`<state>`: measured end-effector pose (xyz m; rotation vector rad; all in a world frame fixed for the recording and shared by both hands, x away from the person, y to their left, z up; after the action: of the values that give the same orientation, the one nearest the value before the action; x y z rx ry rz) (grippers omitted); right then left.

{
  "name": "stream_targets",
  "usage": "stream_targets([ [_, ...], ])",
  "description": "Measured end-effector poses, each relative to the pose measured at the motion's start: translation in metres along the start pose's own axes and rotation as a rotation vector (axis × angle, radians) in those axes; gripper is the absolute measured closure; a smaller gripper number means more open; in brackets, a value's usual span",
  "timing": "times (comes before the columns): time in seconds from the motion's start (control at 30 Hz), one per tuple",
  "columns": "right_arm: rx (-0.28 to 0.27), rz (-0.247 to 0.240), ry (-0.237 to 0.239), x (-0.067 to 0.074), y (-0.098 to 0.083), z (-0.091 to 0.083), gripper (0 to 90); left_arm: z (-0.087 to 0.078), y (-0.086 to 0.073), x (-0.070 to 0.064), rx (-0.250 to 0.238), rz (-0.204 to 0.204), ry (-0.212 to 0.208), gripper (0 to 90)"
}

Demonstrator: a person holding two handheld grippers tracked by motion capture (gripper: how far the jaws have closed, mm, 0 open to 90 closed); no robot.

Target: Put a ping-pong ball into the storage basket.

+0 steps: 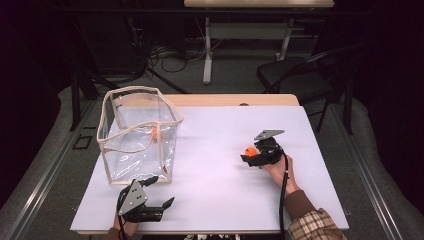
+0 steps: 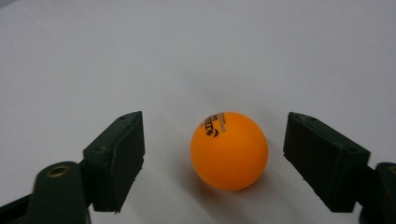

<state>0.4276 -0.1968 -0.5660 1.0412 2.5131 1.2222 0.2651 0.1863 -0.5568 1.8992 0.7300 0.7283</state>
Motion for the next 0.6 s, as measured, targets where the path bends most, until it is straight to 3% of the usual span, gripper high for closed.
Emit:
stream_targets([
  [0.2,0.011,-0.018,-0.024,-0.0010,-0.0002,0.0001,37.7,-0.0003,0.0002,0.0000,-0.004,-0.001,0.000,15.9],
  [0.6,0.055,-0.027,-0.032,-0.0017,-0.0025,0.0032,45.3,0.0005,-0.0002,-0.0003,0.001,-0.001,-0.004,15.9],
])
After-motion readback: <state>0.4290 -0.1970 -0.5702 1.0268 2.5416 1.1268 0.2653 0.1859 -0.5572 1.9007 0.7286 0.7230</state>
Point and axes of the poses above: each handheld gripper's, and its own axes: z roughly forward along the jaws, y roughly out of its top, x roughly to its left, the point moved 3 cm from there along z, roughly forward along the jaws, and after that the axes turned 10 degrees about y, right-handed, at the moved point
